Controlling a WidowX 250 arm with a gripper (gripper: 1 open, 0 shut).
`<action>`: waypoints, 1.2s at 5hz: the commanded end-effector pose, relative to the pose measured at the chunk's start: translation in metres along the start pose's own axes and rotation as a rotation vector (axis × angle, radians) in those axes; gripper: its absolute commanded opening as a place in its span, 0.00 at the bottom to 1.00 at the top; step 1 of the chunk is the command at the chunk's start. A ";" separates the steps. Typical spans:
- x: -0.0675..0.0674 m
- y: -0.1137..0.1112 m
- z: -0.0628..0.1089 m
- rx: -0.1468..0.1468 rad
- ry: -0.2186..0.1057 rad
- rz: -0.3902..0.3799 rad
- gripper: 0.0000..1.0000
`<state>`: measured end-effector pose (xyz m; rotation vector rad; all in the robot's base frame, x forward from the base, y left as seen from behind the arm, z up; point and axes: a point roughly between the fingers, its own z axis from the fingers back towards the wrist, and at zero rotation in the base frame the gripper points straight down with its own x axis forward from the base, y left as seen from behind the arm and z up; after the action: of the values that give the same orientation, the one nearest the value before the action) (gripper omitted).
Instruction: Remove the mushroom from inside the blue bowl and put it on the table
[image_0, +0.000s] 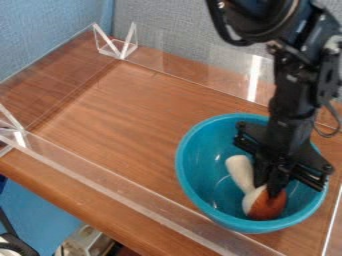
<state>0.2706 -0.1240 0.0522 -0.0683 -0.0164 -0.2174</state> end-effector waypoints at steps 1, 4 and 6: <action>0.000 0.023 0.000 -0.011 -0.026 0.017 0.00; -0.011 0.065 -0.015 0.020 0.009 0.014 0.00; -0.017 0.065 -0.019 0.041 0.030 0.029 0.00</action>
<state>0.2748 -0.0633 0.0381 -0.0429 -0.0237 -0.1848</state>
